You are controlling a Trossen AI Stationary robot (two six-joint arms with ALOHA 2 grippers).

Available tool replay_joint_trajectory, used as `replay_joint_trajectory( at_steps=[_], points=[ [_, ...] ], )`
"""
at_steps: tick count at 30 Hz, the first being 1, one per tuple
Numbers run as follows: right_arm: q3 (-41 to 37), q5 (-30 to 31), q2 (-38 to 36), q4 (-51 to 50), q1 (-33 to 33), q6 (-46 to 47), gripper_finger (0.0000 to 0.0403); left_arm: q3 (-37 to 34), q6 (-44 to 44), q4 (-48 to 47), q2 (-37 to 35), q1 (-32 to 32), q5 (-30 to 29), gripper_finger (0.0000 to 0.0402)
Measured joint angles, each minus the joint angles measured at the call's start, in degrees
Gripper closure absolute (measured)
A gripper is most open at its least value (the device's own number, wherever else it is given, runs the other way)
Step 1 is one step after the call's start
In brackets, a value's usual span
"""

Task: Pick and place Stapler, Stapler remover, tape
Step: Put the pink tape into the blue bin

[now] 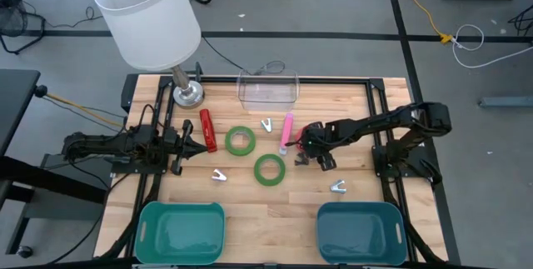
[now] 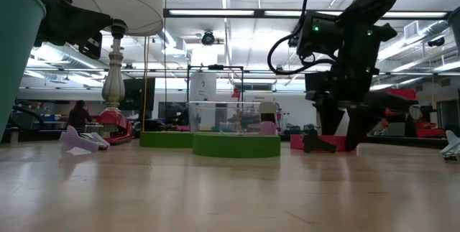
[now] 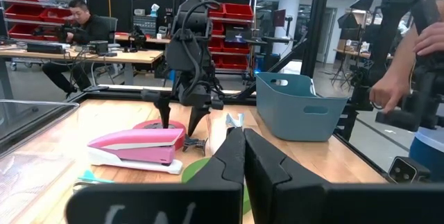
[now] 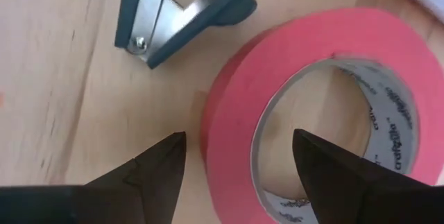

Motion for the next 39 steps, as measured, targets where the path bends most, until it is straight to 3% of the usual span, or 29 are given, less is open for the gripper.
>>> replay_joint_trajectory(
  at_steps=[5,24,39],
  points=[
    [0.2,-2.2,0.6,0.2,-0.6,0.5,0.0154,0.0,0.0,0.0,0.0,0.0,0.0,0.0399],
    [0.0,-2.6,0.7,0.5,-0.5,1.5,0.0284,0.0,0.0,0.0,0.0,0.0,0.0,0.0399],
    [-0.1,-2.6,0.2,-0.4,-0.5,4.1,0.0295,0.0,0.0,0.0,0.0,0.0,0.0,0.0399]
  ],
)
